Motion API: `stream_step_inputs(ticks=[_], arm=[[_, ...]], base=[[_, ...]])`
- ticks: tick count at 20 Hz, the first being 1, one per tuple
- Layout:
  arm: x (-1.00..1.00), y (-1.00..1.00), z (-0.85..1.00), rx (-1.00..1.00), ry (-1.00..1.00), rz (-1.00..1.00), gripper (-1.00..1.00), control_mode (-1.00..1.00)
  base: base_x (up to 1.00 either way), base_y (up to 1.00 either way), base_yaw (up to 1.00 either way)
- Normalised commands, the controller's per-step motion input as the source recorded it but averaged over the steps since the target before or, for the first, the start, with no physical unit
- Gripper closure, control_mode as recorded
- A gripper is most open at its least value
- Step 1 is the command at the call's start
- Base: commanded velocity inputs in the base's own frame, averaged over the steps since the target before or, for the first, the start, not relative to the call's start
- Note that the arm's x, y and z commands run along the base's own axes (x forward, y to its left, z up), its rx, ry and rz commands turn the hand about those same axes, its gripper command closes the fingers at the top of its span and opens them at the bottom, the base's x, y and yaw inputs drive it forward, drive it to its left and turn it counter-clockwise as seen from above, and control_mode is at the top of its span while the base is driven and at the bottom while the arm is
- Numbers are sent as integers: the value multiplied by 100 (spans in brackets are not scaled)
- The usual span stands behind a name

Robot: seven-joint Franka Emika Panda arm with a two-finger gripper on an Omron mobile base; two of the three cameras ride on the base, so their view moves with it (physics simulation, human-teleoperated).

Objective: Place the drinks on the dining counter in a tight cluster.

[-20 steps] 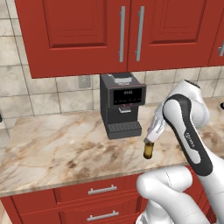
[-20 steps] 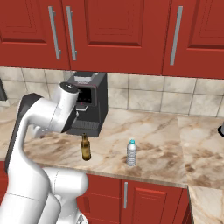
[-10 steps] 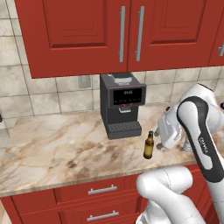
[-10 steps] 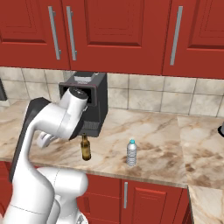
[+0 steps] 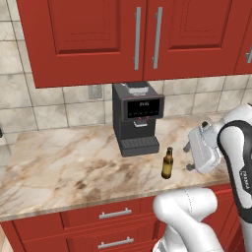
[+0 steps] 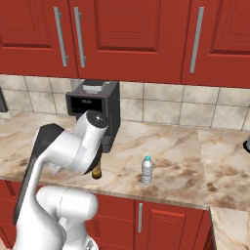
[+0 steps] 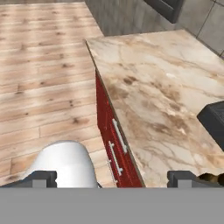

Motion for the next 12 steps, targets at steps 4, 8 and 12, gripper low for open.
stream_step_inputs(ticks=[4,8,12], arm=[[-2,-32,0,8,-16,1,-100,-100],[0,-35,0,11,-9,6,-100,-100],[2,-35,0,15,-5,8,-100,-100]], base=[[0,0,0],[0,0,0],[0,0,0]])
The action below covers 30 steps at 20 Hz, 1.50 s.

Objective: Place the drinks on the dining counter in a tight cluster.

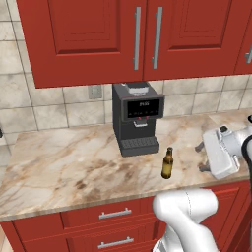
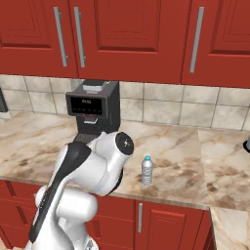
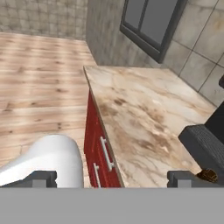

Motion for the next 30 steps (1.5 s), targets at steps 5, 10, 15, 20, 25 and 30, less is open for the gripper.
stream_step_inputs(ticks=[5,10,15,20,25,30], arm=[[12,-28,-2,16,-4,10,-100,-100],[15,-19,-10,18,-6,12,-100,-100],[21,-12,-12,19,-6,14,-100,-100],[26,-1,-14,18,-5,11,-100,-100],[29,0,-13,19,-1,8,-100,-100],[31,0,-15,21,0,3,-100,-100]], base=[[0,0,0],[0,0,0],[0,0,0],[0,0,0],[0,0,0],[0,0,0]])
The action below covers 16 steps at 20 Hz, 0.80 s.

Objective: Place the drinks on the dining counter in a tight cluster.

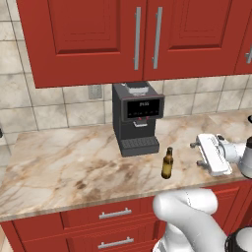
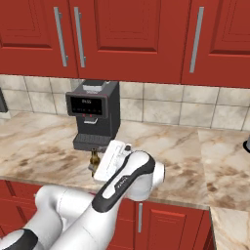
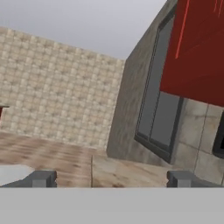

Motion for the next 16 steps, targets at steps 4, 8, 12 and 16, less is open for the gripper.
stream_step_inputs(ticks=[4,8,12,16], arm=[[25,0,-15,18,0,0,-100,-100],[5,0,-1,1,4,0,-100,-100],[1,0,0,-2,5,0,-100,-100],[1,0,0,-12,5,0,-100,-100]], base=[[0,0,0],[0,0,0],[0,0,0],[0,0,0]])
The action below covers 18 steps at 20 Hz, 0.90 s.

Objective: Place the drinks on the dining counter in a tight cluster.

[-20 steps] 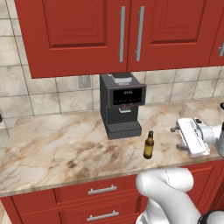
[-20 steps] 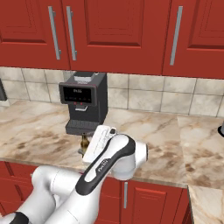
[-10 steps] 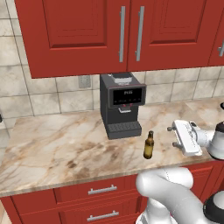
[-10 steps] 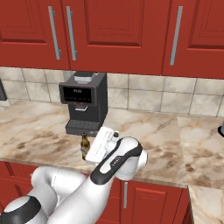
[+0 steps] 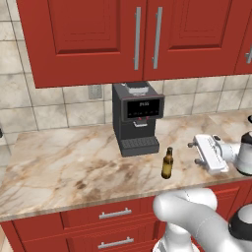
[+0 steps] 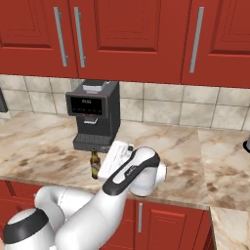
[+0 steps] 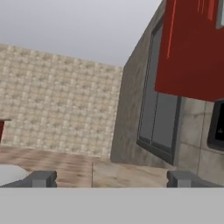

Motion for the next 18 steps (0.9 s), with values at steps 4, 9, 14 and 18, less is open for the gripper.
stream_step_inputs(ticks=[4,9,14,18], arm=[[0,5,-3,-14,5,-3,-100,-100],[0,10,-9,-13,6,-8,-100,-100],[8,8,-17,-3,8,-14,-100,-100],[18,1,-19,1,2,-11,-100,-100]], base=[[0,0,0],[0,0,0],[0,0,0],[0,0,0]])
